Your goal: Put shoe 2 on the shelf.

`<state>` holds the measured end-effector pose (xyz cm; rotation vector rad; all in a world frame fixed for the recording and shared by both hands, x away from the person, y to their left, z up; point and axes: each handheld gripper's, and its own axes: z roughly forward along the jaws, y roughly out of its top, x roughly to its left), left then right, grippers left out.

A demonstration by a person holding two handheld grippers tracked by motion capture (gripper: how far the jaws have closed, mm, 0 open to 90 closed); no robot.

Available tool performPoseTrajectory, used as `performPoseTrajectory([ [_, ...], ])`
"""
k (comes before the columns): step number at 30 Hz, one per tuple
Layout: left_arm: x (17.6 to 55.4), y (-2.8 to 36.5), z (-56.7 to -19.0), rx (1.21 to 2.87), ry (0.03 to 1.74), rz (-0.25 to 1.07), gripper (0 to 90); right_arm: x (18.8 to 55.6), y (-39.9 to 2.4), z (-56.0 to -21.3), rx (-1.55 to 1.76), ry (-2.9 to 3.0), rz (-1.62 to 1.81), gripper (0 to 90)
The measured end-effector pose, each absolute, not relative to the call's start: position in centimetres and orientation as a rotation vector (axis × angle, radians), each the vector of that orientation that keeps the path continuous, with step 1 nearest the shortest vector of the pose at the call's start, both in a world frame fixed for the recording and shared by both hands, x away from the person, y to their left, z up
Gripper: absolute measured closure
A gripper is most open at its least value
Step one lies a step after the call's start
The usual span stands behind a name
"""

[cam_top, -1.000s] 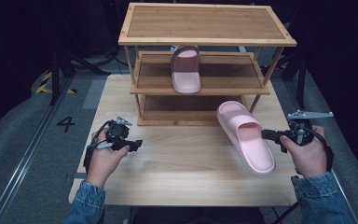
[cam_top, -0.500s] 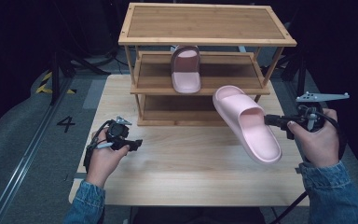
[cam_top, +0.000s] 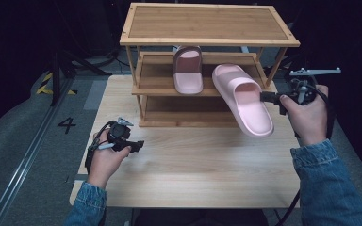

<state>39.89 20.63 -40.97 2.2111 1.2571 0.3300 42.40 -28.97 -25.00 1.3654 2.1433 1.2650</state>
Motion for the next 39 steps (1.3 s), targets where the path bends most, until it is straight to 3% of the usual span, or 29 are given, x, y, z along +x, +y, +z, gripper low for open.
performPoseTrajectory([
  [16, 40.1, 20.7, -41.3, 2.209, 1.265, 0.317, 33.1, 48.5, -25.8, -25.1, 1.397, 2.066, 1.218, 86.5],
  [39, 40.2, 20.3, -41.7, 2.232, 1.253, 0.293, 33.1, 51.0, -24.1, -26.5, 1.429, 1.912, 1.278, 86.5],
])
